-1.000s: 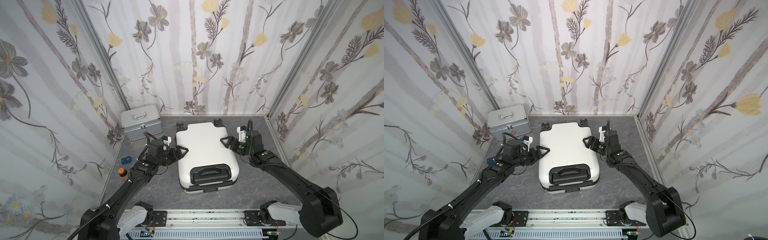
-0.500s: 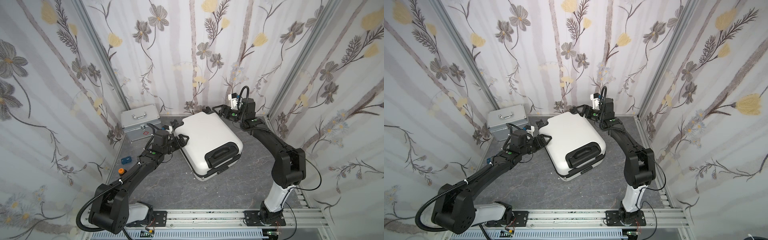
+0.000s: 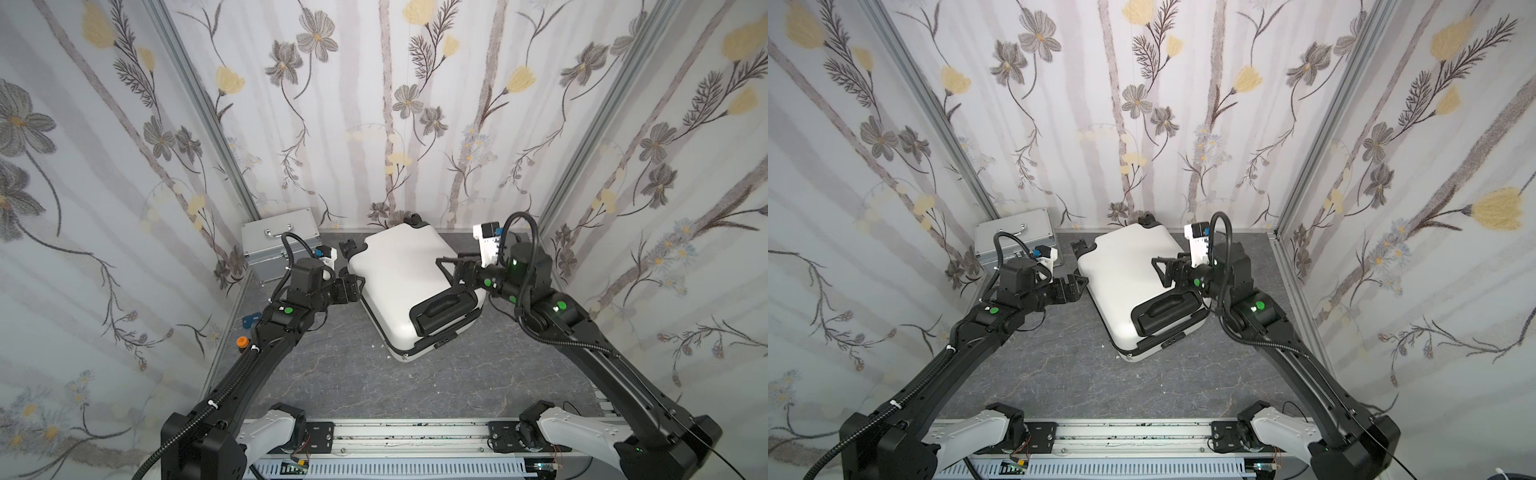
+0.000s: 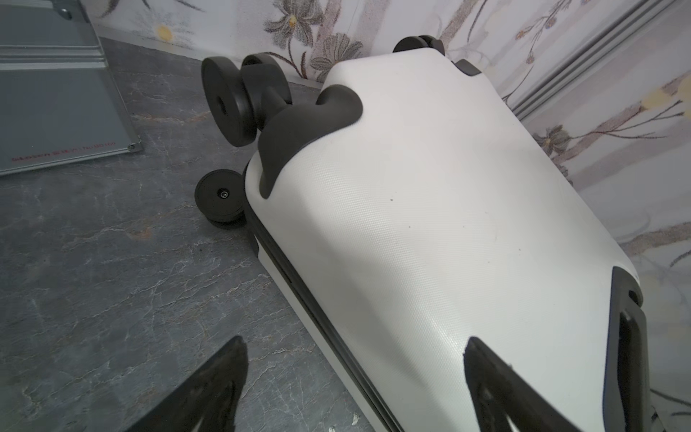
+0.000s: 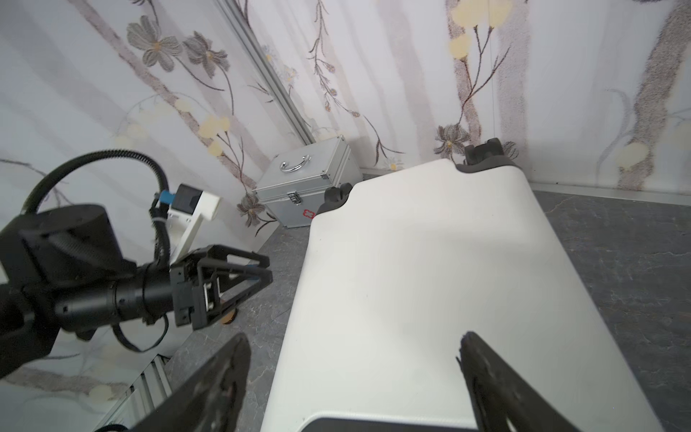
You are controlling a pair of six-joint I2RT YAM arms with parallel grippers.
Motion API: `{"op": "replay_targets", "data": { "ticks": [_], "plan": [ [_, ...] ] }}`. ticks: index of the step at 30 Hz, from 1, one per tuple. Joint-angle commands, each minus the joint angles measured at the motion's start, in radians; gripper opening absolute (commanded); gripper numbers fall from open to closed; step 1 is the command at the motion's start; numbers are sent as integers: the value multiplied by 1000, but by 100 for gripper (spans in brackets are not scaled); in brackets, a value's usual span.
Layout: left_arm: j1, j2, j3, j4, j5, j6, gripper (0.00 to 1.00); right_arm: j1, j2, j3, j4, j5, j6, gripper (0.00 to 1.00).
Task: Open the suitcase zippers
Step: Move the suitcase to the center of the board.
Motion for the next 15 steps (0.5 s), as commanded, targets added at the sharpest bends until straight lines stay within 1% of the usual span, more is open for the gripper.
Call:
{"op": "replay_targets", "data": {
  "ticks": [1, 3, 5, 6, 8, 10, 12, 15],
  "plan": [
    [-3, 37, 68, -41, 58, 140, 90, 83, -160, -187, 121, 141, -23, 82],
    [-3, 67, 106, -60, 48, 134, 87, 168, -258, -310, 155, 219, -45, 78],
    [-20, 74, 104, -63, 63, 132, 85, 289, -316, -397, 169, 306, -84, 78],
    [-37, 64, 87, -57, 53, 137, 85, 336, -331, -424, 165, 346, -111, 79],
    [-64, 35, 36, -31, 42, 159, 85, 386, -339, -441, 131, 374, -208, 80],
    [-75, 2, -13, 1, 44, 171, 85, 392, -331, -415, 54, 394, -367, 83],
    [-75, -18, -34, 1, 37, 182, 85, 388, -308, -370, -22, 423, -587, 86],
    [-76, -30, -29, -55, 20, 211, 85, 338, -227, -281, -158, 387, -918, 87]
  ]
}}
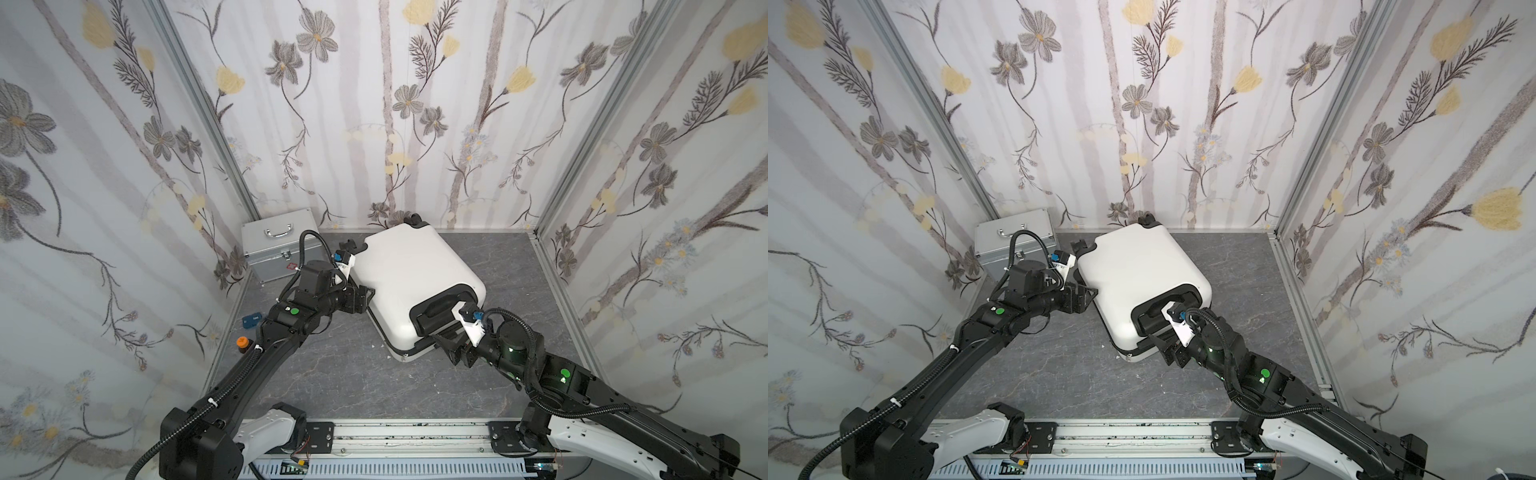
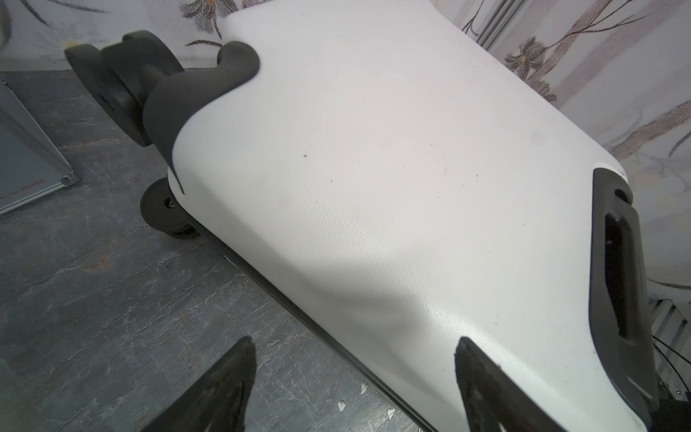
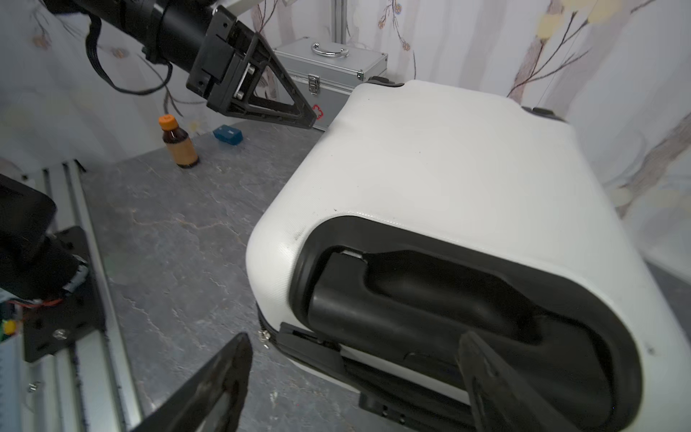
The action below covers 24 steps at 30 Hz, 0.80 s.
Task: Open the suitcase zippers
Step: Move the suitcase to the center of the board, then pick up the suitcase from the center of the board.
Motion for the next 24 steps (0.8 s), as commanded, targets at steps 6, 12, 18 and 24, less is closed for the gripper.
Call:
{"op": "replay_targets", "data": {
  "ticks": [6, 12, 18, 24],
  "plan": [
    [-2, -48, -51, 14, -25, 87, 85, -163, 335, 342, -440, -158, -766, 80],
    [-2, -42, -65, 27, 9, 96, 85, -182, 534, 513, -617, -298, -835, 74],
    [-3, -46, -80, 51, 22, 95, 85, -253, 673, 592, -732, -364, -861, 72],
    [-3, -43, -99, 59, -8, 126, 84, -264, 803, 658, -806, -411, -903, 47]
  ]
}}
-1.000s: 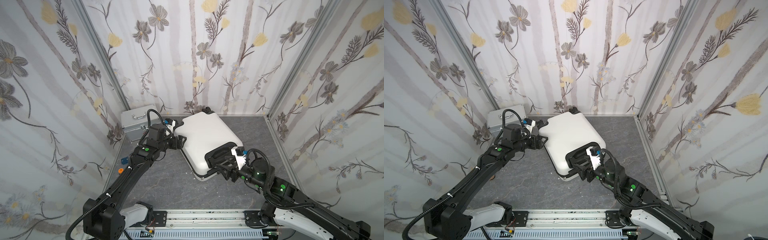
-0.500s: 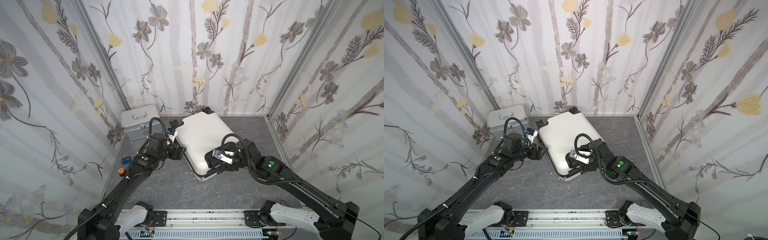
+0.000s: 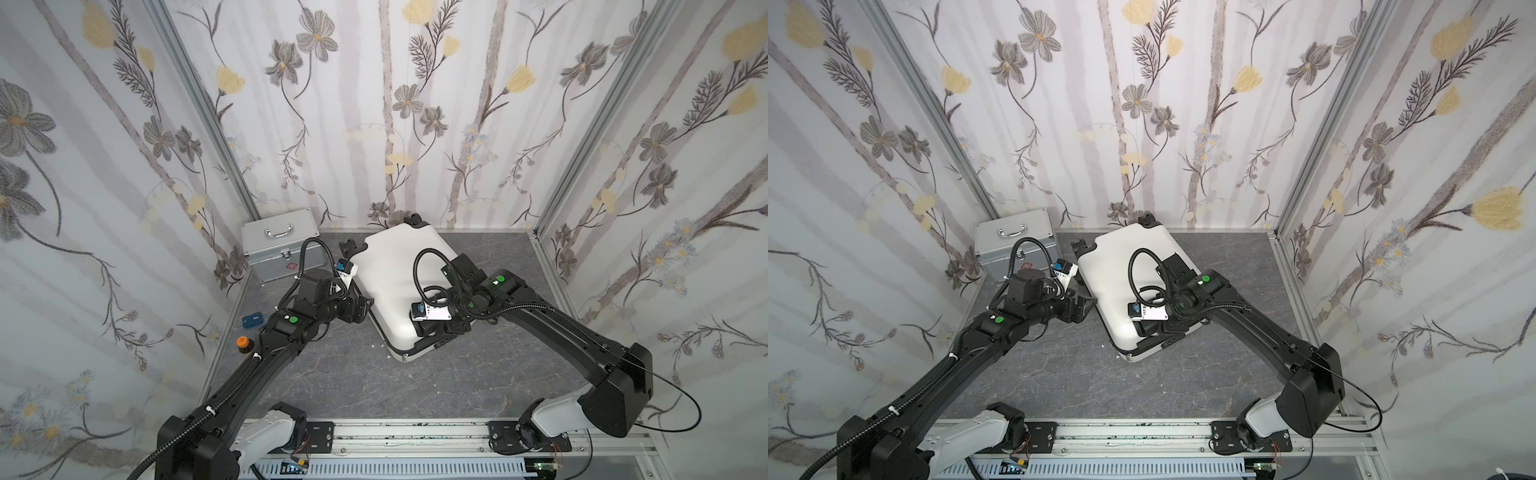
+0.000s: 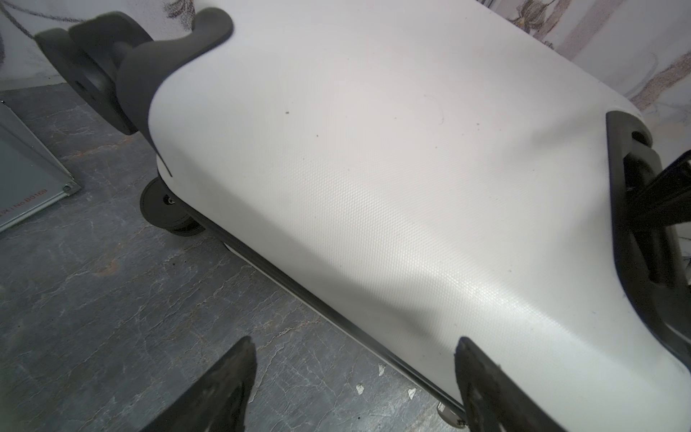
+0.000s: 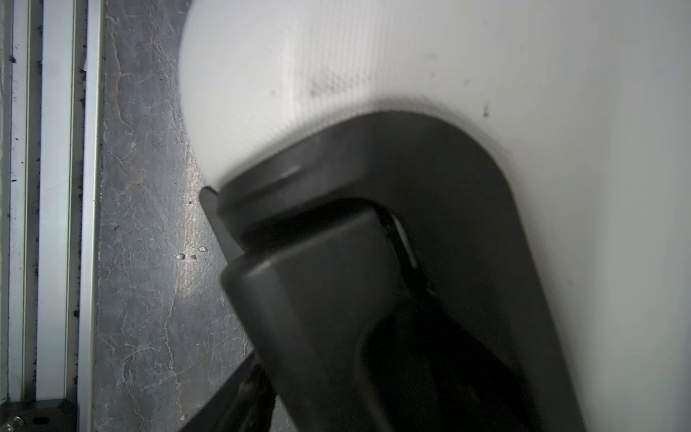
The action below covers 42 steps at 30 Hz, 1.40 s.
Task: Open the suitcase zippers
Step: Pick up the suitcase from the center of the board, then unzip the zipper on the suitcase.
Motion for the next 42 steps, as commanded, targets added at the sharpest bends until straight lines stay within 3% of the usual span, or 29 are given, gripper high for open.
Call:
{"op": "replay_targets", "data": {
  "ticks": [1, 6, 9, 12, 16, 20, 24, 30, 38, 42],
  "plan": [
    [1, 1, -10, 38, -13, 27, 84, -3, 44, 6, -69, -42, -37, 40],
    [-2, -29, -19, 45, 29, 41, 78, -13, -1, 39, -26, -83, -77, 24],
    [-10, -92, -56, 65, 58, 73, 76, -30, -29, 88, 2, -152, -77, 0],
    [-30, -178, -143, 130, 98, 129, 76, -77, -28, 149, -12, -298, -84, 0],
    [-54, -285, -251, 198, 166, 169, 67, -114, -1, 223, 0, -352, -55, 0],
    [-103, -330, -322, 247, 160, 154, 61, -130, 17, 282, 11, -413, -34, 0],
    [-175, -291, -415, 416, 135, 67, 54, -130, -4, 269, 105, -432, 22, 0],
    [-269, -205, -488, 569, 92, 69, 54, -131, -29, 239, 176, -443, 63, 0],
    [-288, -175, -551, 792, -58, -40, 44, -130, -35, 219, 189, -462, 69, 0],
    [-289, -165, -550, 818, -47, -43, 43, -128, -37, 216, 194, -473, 70, 0]
  ]
}}
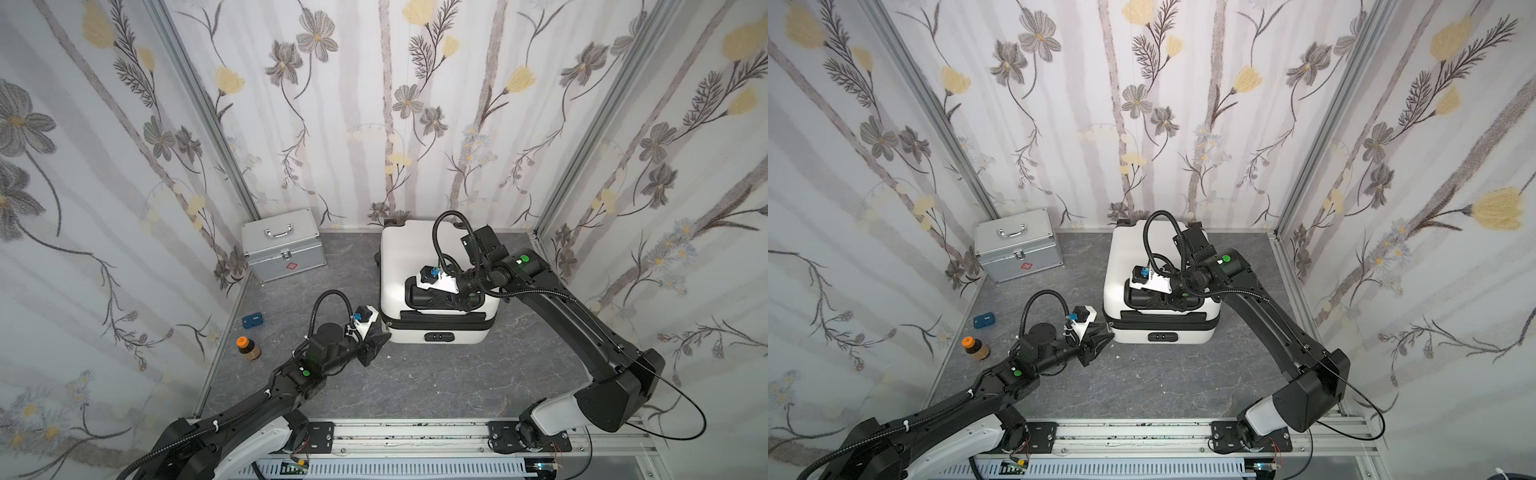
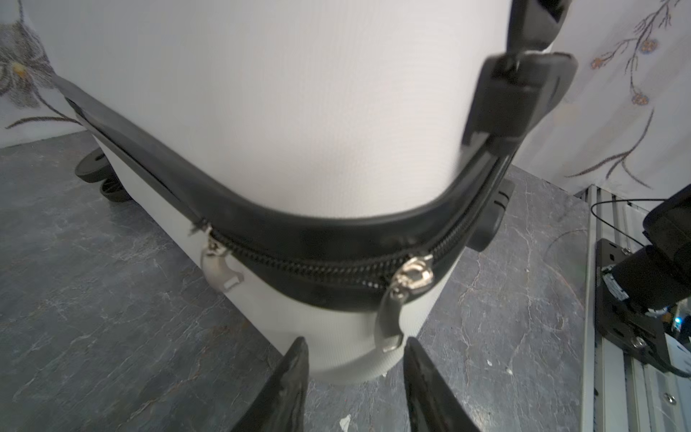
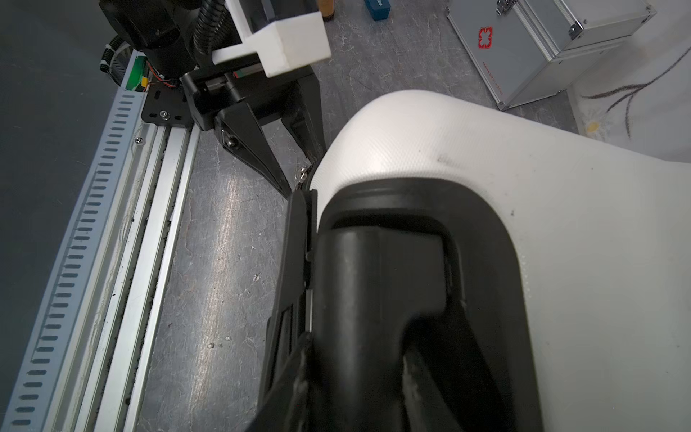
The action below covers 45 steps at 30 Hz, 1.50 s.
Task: Open the suitcase zippers
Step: Unzip the zipper on the suitcase.
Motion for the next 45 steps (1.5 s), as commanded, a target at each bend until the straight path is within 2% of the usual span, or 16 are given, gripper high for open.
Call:
{"op": "replay_targets", "data": {
  "ticks": [1, 14, 25, 29, 35, 41, 45],
  "plan": [
    [-3, 11, -4, 107, -9, -29, 42, 1, -23, 8, 209, -125, -20, 0],
    [-16, 7, 2, 127, 30, -56, 13, 3, -25, -4, 234, -127, 5, 0],
    [-20, -43, 18, 33, 56, -64, 0, 6, -26, -19, 288, -91, 50, 0],
    [-37, -35, 62, -37, 105, -47, 0, 25, -19, -44, 378, -61, 122, 0],
    [-127, 75, 135, -47, 128, -16, 0, 60, 7, -69, 558, -61, 247, 0],
    [-224, 262, 195, 90, 91, -29, 0, 93, 36, -128, 784, -106, 404, 0],
    [-288, 363, 246, 157, 88, -37, 0, 94, 58, -177, 906, -102, 460, 0]
  ]
}}
